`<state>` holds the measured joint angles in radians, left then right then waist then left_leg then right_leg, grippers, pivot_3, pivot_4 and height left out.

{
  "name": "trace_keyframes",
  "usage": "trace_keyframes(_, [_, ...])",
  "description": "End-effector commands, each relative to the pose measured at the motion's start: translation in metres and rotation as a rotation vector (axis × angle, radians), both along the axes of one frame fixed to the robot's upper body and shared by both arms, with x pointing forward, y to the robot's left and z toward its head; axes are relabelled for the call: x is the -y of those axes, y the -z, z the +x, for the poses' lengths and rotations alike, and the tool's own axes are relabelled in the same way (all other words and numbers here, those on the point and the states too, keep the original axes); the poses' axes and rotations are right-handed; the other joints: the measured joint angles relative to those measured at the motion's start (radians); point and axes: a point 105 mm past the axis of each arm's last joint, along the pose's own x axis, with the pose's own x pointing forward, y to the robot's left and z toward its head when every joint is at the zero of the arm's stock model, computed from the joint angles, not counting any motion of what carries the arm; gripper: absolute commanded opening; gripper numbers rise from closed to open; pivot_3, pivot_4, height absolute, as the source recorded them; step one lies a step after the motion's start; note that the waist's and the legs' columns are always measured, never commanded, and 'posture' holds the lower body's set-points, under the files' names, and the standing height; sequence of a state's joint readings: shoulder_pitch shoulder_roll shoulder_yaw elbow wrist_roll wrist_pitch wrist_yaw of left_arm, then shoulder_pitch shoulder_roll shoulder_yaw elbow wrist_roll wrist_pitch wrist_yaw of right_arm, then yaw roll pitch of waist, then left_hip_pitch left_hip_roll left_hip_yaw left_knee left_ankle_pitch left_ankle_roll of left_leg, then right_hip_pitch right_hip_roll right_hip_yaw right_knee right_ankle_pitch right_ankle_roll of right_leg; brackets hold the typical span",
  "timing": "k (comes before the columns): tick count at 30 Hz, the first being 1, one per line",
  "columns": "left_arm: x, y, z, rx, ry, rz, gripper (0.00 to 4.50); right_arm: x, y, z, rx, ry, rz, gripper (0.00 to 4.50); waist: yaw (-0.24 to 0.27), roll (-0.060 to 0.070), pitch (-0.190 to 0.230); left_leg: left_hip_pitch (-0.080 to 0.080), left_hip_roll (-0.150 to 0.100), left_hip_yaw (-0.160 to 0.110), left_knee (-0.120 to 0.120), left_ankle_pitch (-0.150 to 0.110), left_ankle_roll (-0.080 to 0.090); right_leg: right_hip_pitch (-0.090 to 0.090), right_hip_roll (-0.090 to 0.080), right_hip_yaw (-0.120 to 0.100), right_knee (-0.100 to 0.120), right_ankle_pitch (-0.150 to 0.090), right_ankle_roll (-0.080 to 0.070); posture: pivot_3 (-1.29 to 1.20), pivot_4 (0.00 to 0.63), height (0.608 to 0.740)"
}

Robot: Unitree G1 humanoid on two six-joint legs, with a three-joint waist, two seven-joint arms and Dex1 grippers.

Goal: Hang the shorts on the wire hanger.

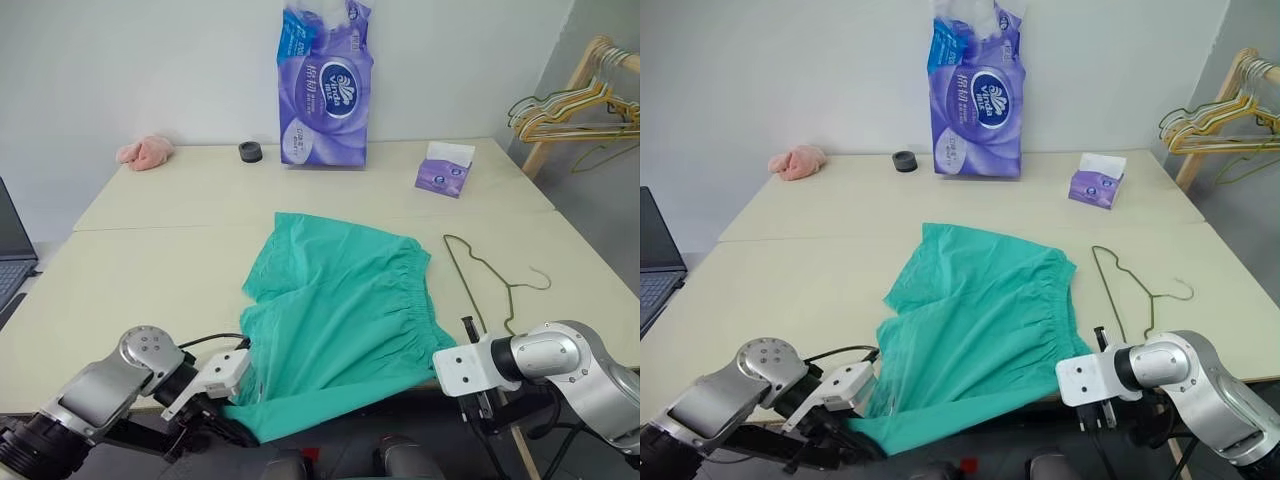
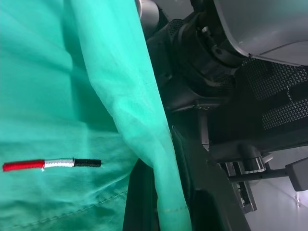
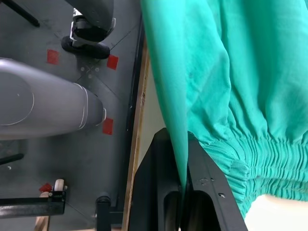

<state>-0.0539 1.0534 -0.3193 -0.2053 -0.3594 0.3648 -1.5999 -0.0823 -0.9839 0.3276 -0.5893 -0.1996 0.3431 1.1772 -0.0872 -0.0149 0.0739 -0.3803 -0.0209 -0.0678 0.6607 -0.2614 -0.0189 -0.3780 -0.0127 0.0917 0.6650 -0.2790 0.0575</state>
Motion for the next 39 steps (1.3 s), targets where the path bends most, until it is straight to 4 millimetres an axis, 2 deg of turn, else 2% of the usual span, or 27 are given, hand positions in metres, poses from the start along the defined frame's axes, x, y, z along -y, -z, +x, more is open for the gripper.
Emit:
trace_keyframes(1, [0.004,-0.005,0.004,-0.001,-0.033,-0.004,0.25,0.004,-0.006,0.001,-0.007,-0.009,-0.019,0.19,0.0,0.0,0.0,0.0,0.0,0.0,0.0,0.0,0.0,0.0,0.0,0.0,0.0,0.0,0.0,-0.12,0.046,0.74])
trace_keyframes(3, [0.006,-0.006,0.007,0.0,-0.052,-0.007,0.77,0.004,-0.006,-0.003,-0.036,-0.018,-0.022,0.63,0.0,0.0,0.001,0.0,0.0,0.0,0.0,0.0,0.0,0.0,0.0,0.0,0.0,0.0,0.0,-0.12,0.046,0.74])
trace_keyframes(9, [0.011,-0.01,0.005,-0.014,-0.05,-0.016,2.44,0.001,-0.015,-0.013,-0.094,-0.076,-0.006,2.55,0.0,-0.001,0.002,0.0,0.0,0.0,0.0,0.0,0.0,0.0,0.0,0.0,0.0,0.0,0.0,-0.11,0.047,0.74])
trace_keyframes(14, [0.017,-0.021,0.01,0.006,-0.074,-0.049,4.01,-0.008,-0.036,-0.014,-0.137,-0.067,0.113,4.35,0.0,-0.001,0.002,0.0,0.0,0.0,0.0,0.0,0.0,0.0,0.0,0.0,0.0,0.0,0.0,-0.12,0.048,0.74])
trace_keyframes(15, [0.018,-0.024,0.015,0.023,-0.094,-0.065,4.25,-0.01,-0.043,-0.011,-0.133,-0.053,0.151,4.5,0.0,-0.001,0.002,0.0,0.0,0.0,0.0,0.0,0.0,0.0,0.0,0.0,0.0,0.0,0.0,-0.12,0.048,0.74])
trace_keyframes(16, [0.021,-0.03,0.024,0.052,-0.132,-0.095,4.47,-0.011,-0.052,-0.006,-0.131,-0.023,0.211,4.5,0.0,-0.002,0.002,0.0,0.0,0.0,0.0,0.0,0.0,0.0,0.0,-0.001,0.0,0.0,0.0,-0.12,0.049,0.74])
trace_keyframes(18, [0.027,-0.044,0.045,0.131,-0.23,-0.164,4.47,-0.014,-0.073,0.006,-0.118,0.054,0.35,4.5,0.001,-0.002,0.003,0.0,0.0,-0.001,0.0,0.0,0.0,0.001,-0.001,-0.001,0.0,0.0,0.001,-0.13,0.051,0.74])
trace_keyframes(23, [0.023,-0.075,0.096,0.321,-0.455,-0.261,4.47,-0.009,-0.096,0.039,-0.016,0.256,0.579,4.5,0.001,-0.004,0.003,0.0,0.0,-0.003,0.001,0.0,0.0,0.002,-0.001,-0.002,-0.001,0.001,0.001,-0.12,0.05,0.74])
trace_keyframes(24, [0.022,-0.079,0.103,0.352,-0.487,-0.276,4.47,-0.007,-0.098,0.044,-0.006,0.306,0.615,4.5,0.001,-0.003,0.003,0.0,-0.001,-0.003,0.001,0.0,0.0,0.002,-0.001,-0.003,-0.001,0.001,0.001,-0.11,0.049,0.74])
trace_keyframes(27, [0.025,-0.1,0.145,0.58,-0.651,-0.349,4.47,0.012,-0.095,0.069,0.112,0.533,0.705,4.5,0.006,-0.004,0.003,0.0,-0.002,-0.003,0.001,0.0,0.0,0.002,-0.002,-0.002,-0.001,0.001,0.001,-0.11,0.049,0.74])
trace_keyframes(29, [0.032,-0.108,0.161,0.717,-0.716,-0.397,4.47,0.027,-0.087,0.078,0.184,0.687,0.709,4.5,0.011,-0.004,0.003,-0.001,-0.002,-0.004,0.001,0.0,0.0,0.003,-0.005,-0.003,-0.001,0.001,0.002,-0.11,0.05,0.74])
trace_keyframes(32, [0.045,-0.111,0.168,0.858,-0.721,-0.427,4.47,0.046,-0.073,0.082,0.204,0.889,0.689,4.5,0.013,-0.004,0.003,-0.001,-0.003,-0.003,0.001,0.0,-0.001,0.002,-0.008,-0.001,-0.002,0.005,-0.002,-0.12,0.05,0.74])
trace_keyframes(35, [0.068,-0.112,0.16,0.946,-0.657,-0.497,4.47,0.063,-0.054,0.074,0.2,1.063,0.649,4.5,0.012,-0.003,0.003,-0.002,-0.003,-0.002,0.001,0.0,-0.001,0.001,-0.008,0.001,-0.001,0.005,-0.002,-0.13,0.051,0.74])
trace_keyframes(39, [0.082,-0.109,0.144,0.86,-0.519,-0.573,4.47,0.082,-0.038,0.069,0.201,1.29,0.649,4.5,0.002,-0.003,0.003,-0.002,-0.003,-0.002,0.0,-0.001,-0.001,0.001,-0.007,0.001,0.0,0.005,-0.002,-0.15,0.049,0.74])
